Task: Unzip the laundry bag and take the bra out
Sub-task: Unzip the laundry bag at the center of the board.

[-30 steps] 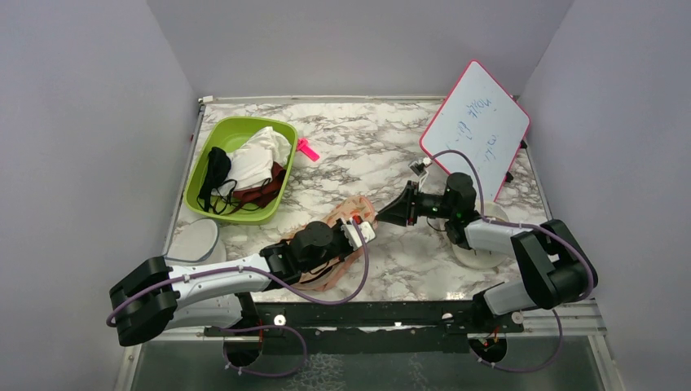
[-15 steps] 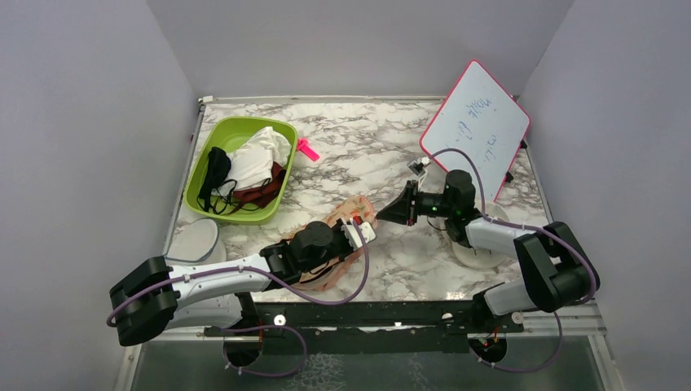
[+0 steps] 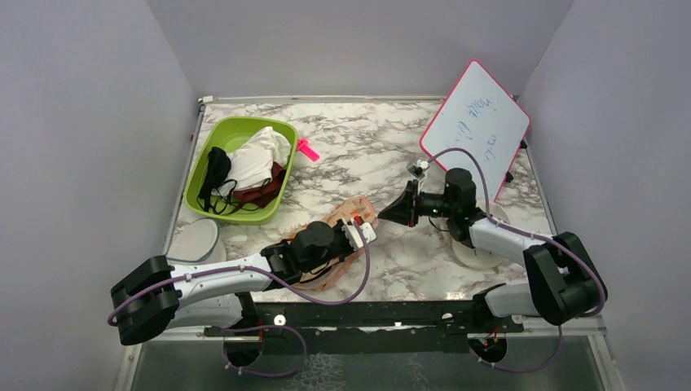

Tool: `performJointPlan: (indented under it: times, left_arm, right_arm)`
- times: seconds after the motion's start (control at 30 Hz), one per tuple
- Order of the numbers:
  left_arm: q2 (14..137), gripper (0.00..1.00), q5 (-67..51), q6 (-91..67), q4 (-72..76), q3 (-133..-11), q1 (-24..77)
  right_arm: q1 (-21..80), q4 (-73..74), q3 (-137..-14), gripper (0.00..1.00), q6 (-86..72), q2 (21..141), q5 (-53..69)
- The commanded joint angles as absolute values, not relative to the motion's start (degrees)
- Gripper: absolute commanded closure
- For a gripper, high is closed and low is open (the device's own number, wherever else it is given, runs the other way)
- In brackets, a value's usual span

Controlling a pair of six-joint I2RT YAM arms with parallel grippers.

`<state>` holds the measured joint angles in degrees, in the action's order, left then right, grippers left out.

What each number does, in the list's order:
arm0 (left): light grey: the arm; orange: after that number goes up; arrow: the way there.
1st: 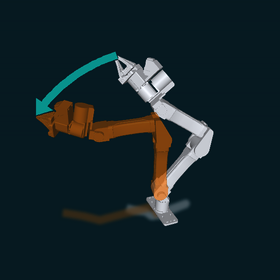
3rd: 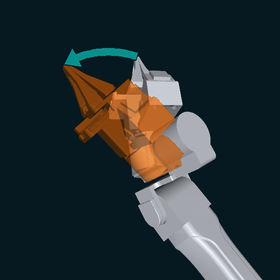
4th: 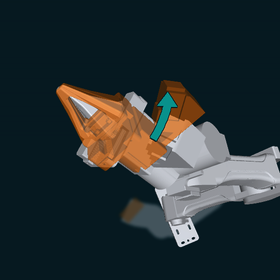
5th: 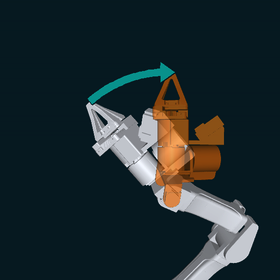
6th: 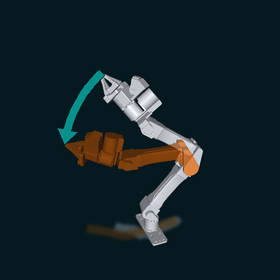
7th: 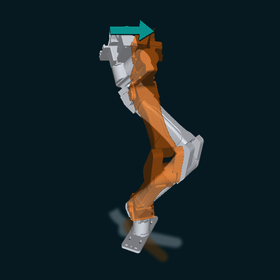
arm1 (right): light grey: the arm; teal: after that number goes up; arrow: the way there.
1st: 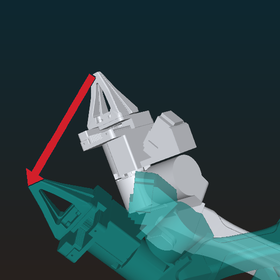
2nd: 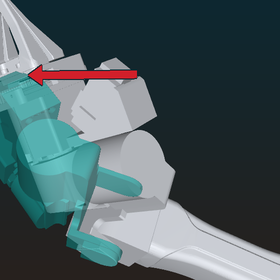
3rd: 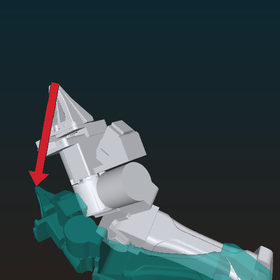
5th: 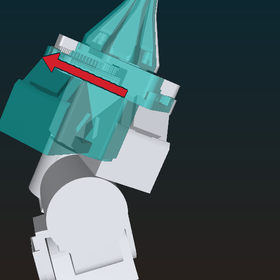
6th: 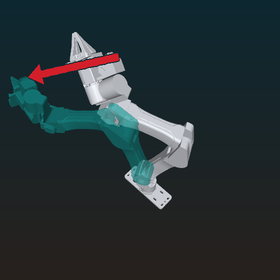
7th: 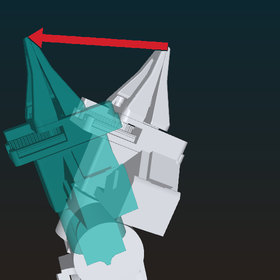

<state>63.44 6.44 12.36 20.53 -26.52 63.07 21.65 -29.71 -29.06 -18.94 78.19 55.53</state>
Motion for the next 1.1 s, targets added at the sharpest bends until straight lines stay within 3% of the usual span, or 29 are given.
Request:
performJointPlan:
  times: [0.0, 0.53, 0.7, 0.83, 1.07]
  left_arm:
    - [63.7, 1.0, 6.5, 12.3, 22.2, -27.1, 63.0]
    - [66.8, 1.0, 9.5, 9.1, 21.6, -29.2, 63.0]
    - [69.0, 0.68, 11.2, 4.9, 19.7, -30.9, 63.0]
    - [72.1, 0.57, 12.0, 1.8, 19.0, -33.3, 63.0]
    - [76.3, 0.51, 14.3, -3.2, 18.4, -37.6, 63.1]
  right_arm:
    - [21.4, -32.1, -27.7, 0.99, -13.1, 75.6, 51.7]
    - [21.6, -53.2, -26.0, 0.99, -13.4, 85.1, 48.8]
    - [21.9, -52.3, -24.1, 0.99, -12.5, 82.5, 49.6]
    - [22.3, -52.1, -23.2, 0.99, -13.3, 81.4, 50.2]
    - [22.3, -47.7, -24.0, 0.99, -15.0, 79.5, 47.8]
